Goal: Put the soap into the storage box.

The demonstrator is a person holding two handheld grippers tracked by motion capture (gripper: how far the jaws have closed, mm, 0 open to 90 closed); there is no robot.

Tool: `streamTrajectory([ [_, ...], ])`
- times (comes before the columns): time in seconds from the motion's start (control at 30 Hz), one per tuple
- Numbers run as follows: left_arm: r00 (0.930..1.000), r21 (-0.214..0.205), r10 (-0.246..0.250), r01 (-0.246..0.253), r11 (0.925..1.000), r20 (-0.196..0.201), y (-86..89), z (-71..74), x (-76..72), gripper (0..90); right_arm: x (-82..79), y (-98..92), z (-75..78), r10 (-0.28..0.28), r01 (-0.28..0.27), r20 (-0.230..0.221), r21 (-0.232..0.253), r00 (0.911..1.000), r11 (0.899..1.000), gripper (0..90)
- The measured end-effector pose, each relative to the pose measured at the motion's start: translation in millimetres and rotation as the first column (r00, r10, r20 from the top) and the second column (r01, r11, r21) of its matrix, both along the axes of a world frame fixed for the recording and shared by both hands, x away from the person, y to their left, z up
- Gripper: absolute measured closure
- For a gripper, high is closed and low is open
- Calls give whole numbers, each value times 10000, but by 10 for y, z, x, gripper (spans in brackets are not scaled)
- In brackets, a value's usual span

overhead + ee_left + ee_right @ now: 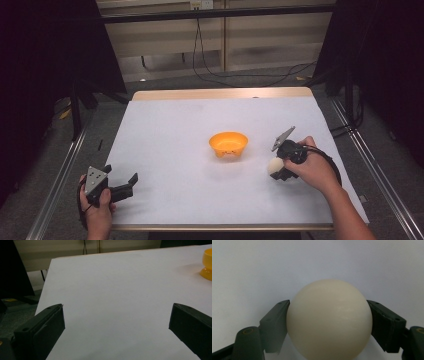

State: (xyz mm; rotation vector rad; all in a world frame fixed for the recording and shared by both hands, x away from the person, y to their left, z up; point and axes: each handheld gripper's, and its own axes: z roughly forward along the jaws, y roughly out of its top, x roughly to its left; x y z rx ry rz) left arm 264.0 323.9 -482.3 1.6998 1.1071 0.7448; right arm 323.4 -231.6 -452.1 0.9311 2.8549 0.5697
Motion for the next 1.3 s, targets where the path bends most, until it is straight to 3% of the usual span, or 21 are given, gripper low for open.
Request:
streamTrajectory([
  [0.5,10000,6,-5,5,10000,-1,0,0,0,0,32,27,60,153,-153,122,-45,9998,9999,229],
  [1.3,10000,41,16,-16,10000,-2,3,1,-2,0,240,187,398,687,-691,336,81,9971,9976,229],
])
